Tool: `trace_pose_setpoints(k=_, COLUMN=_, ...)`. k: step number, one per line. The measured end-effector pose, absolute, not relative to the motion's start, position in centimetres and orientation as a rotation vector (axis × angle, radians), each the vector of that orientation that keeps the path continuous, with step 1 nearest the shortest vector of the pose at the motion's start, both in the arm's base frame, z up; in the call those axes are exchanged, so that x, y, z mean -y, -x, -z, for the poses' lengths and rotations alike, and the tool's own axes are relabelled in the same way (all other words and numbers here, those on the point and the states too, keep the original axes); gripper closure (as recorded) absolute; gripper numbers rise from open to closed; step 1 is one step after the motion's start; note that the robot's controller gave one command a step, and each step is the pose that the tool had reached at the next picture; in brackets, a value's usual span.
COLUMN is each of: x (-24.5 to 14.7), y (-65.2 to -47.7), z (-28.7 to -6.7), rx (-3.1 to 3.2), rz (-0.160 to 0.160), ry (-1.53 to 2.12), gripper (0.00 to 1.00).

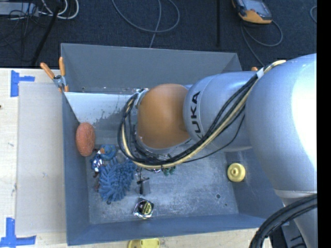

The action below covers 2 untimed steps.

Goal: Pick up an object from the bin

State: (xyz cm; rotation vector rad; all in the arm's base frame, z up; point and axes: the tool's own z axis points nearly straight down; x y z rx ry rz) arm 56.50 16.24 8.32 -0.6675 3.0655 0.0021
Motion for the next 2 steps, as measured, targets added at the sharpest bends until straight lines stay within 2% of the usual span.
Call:
trace_pose_setpoints(k=1, x=-16.89, y=-55.43, z=-7.7, rx=-2.979, rz=-0.001, ry=0.993, gripper=1.0)
trace_pose_setpoints(k=2, x=-16.86, y=-55.43, z=-7.68, rx=-2.981, rz=-0.002, ry=0.99, gripper=1.0)
